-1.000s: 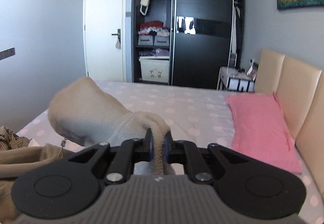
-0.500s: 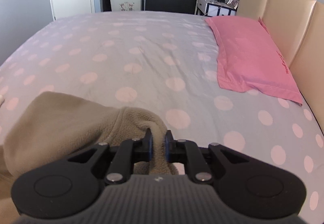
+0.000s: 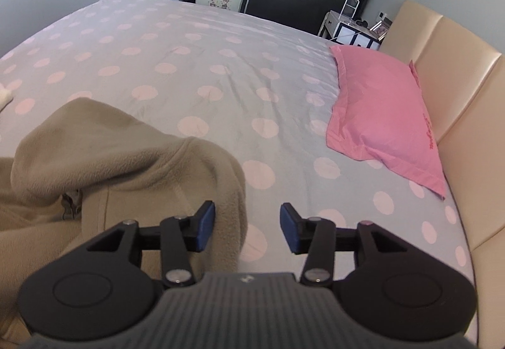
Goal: Fold clothes
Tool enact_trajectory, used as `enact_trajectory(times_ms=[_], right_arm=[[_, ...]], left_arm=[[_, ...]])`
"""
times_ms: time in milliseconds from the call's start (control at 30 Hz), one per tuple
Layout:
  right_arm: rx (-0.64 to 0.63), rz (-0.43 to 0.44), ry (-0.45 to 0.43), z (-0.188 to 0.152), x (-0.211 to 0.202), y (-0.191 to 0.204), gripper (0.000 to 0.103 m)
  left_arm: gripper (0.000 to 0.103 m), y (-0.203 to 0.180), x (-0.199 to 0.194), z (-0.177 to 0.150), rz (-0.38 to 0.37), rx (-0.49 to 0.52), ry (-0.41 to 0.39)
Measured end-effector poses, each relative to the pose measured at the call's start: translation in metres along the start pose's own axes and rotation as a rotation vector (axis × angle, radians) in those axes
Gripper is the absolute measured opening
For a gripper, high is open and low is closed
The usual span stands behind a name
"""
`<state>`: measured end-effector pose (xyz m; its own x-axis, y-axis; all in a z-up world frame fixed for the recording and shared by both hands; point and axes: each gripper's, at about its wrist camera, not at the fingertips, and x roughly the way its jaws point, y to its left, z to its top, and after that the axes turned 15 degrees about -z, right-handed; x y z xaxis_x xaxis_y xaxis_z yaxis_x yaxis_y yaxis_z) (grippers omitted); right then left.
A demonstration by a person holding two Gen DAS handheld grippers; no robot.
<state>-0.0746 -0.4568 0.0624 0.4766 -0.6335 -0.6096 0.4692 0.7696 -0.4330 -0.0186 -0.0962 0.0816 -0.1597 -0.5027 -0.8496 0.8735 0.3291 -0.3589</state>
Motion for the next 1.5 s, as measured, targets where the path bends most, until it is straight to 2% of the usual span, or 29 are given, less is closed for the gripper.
enact_trajectory(times_ms=[67, 133, 267, 433, 533, 633, 767, 833, 867, 900, 933, 967, 1000, 1033, 1067, 1233, 1333, 1500], right_arm=[[-0.020, -0.034, -0.019, -0.002, -0.010, -0.003, 0.057], [-0.030, -0.055, -0.041, -0.003, -0.020, -0.008, 0.058], [-0.008, -0.049, -0.060, -0.012, -0.038, -0.019, 0.061], [-0.003, 0.059, -0.054, -0.036, -0.056, -0.009, 0.062], [-0.028, 0.077, -0.006, -0.057, -0.055, 0.011, 0.070], [-0.066, 0.044, 0.059, -0.080, -0.038, 0.026, 0.077], [-0.048, 0.097, 0.197, -0.106, 0.000, 0.036, 0.077], [-0.030, 0.111, 0.224, -0.113, 0.016, 0.042, 0.076], [-0.021, 0.118, 0.237, -0.116, 0.023, 0.045, 0.075], [-0.012, 0.126, 0.249, -0.120, 0.031, 0.048, 0.067], [0.001, 0.134, 0.261, -0.122, 0.037, 0.050, 0.050], [0.018, 0.139, 0.271, -0.125, 0.041, 0.052, 0.040], [0.034, 0.139, 0.272, -0.127, 0.043, 0.053, 0.025], [0.048, 0.137, 0.271, -0.129, 0.045, 0.054, 0.015], [0.053, 0.129, 0.266, -0.129, 0.044, 0.053, 0.011], [0.084, 0.031, 0.217, -0.118, 0.032, 0.027, 0.008], [0.136, 0.008, 0.189, -0.103, 0.023, -0.004, 0.008], [0.114, -0.111, 0.040, -0.061, -0.009, -0.034, 0.007]], left_arm=[[0.052, 0.000, -0.008, 0.012, 0.000, 0.027, -0.035], [0.058, 0.000, -0.016, 0.025, 0.016, 0.059, -0.077], [0.059, 0.018, -0.012, 0.054, 0.042, 0.079, -0.119], [0.059, 0.077, 0.031, 0.085, 0.101, 0.064, -0.095], [0.059, 0.122, 0.067, 0.097, 0.107, 0.025, -0.067], [0.059, 0.168, 0.096, 0.101, 0.065, -0.079, -0.050], [0.059, 0.208, 0.132, 0.102, -0.015, -0.210, -0.006], [0.059, 0.218, 0.145, 0.101, -0.031, -0.243, 0.014], [0.056, 0.221, 0.148, 0.101, -0.044, -0.263, 0.018], [0.051, 0.224, 0.150, 0.100, -0.061, -0.285, 0.020], [0.044, 0.227, 0.150, 0.099, -0.077, -0.308, 0.018], [0.040, 0.227, 0.147, 0.099, -0.086, -0.316, 0.015], [0.032, 0.227, 0.144, 0.099, -0.092, -0.317, 0.012], [0.026, 0.226, 0.139, 0.099, -0.095, -0.315, 0.004], [0.024, 0.222, 0.134, 0.100, -0.086, -0.307, -0.008], [0.019, 0.201, 0.095, 0.104, 0.004, -0.261, -0.077], [0.018, 0.191, 0.064, 0.101, 0.055, -0.244, -0.117], [0.018, 0.177, -0.006, 0.089, 0.139, -0.228, -0.188]])
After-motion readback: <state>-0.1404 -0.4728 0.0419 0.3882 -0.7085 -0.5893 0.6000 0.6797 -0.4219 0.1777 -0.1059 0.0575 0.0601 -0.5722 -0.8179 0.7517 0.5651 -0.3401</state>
